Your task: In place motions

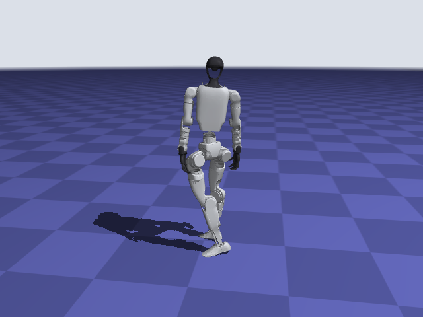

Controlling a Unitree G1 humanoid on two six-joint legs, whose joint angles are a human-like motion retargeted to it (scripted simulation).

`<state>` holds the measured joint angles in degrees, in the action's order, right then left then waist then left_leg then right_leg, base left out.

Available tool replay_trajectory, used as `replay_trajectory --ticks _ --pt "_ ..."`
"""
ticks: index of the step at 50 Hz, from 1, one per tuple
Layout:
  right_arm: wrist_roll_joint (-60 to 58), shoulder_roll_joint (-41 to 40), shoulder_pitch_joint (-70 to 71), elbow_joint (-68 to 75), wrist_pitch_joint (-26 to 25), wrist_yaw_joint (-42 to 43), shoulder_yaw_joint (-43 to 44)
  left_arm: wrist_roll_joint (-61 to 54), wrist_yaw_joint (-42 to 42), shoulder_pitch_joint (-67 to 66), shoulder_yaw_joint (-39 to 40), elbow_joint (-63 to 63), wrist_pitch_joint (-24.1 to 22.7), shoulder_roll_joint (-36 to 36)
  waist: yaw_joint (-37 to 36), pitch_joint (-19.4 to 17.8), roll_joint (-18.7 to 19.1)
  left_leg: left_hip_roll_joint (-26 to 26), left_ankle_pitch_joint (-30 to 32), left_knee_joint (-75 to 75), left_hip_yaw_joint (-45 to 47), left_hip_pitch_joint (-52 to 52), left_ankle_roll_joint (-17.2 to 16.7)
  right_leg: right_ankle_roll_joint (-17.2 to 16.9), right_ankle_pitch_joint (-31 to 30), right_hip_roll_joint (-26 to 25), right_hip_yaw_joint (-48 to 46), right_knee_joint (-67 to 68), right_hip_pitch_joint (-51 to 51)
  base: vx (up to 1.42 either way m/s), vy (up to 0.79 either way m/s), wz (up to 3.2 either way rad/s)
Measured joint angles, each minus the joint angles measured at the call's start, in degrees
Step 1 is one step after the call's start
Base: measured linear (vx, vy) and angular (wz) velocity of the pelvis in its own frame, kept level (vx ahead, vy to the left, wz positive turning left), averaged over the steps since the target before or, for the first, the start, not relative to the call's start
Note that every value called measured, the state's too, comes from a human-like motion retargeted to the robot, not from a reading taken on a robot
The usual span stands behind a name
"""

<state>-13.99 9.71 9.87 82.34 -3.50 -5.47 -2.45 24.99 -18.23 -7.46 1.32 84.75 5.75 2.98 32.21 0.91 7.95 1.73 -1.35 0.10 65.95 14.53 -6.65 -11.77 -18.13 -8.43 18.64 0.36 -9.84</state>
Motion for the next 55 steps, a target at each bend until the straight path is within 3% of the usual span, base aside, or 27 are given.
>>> replay_trajectory --ticks 13,23,34,45,55 --pt "3.67 3.19 -5.51 13.07 -0.68 0.86 5.6 -3.23 0.64 4.08 -1.4 -5.13 -1.51 -1.78 -7.21 -0.71 -1.28 1.44 0.7 0.71 -8.69 -2.49 2.83 4.89 6.44 4.77 -7.09 0.44 3.98 0.08 -0.03 1.07" --pt "0.54 3.24 -10.64 13.89 -0.36 -0.33 7.06 -2.95 1.93 4.35 -1.69 -1.35 -0.61 0.7 -21.01 2.95 -3.68 0.68 2.07 0.25 -20.11 -7.86 5.51 5.37 11.41 11.28 -22.63 -0.03 6.82 0.13 0.01 1.43" --pt "1.7 6.58 -7.81 8.65 -0.95 0.96 9.38 -8.35 5.91 2.16 5.5 3.42 0.34 6.09 -31.68 7.02 -9.73 -2.91 3.72 0.42 -33.52 -14.46 7.23 4.43 13.97 18.19 -40.78 -1.09 9.44 0.11 0.11 1.49" --pt "-0.01 4.37 -1.07 -4.31 -0.32 -0.31 3.37 -12.67 7.61 -2.47 10.78 6.06 0.56 6.65 -35.12 4.43 -11.23 -2.22 4.76 1.42 -38.23 -16.84 7.52 4.37 15.36 17.85 -44.52 -1.21 11.53 0.01 0.0 0.57" --pt "-3.8 0.61 -1.74 -15.64 4.19 -4.69 -7.55 -16.13 6.82 -10.9 12.27 4.32 -4.33 -0.32 -34.18 1.16 -10.81 -1.6 4.23 0.78 -35.38 -14.75 7.62 5.03 13.96 17.16 -41.42 -1.05 10.66 0.0 -0.01 -0.33"
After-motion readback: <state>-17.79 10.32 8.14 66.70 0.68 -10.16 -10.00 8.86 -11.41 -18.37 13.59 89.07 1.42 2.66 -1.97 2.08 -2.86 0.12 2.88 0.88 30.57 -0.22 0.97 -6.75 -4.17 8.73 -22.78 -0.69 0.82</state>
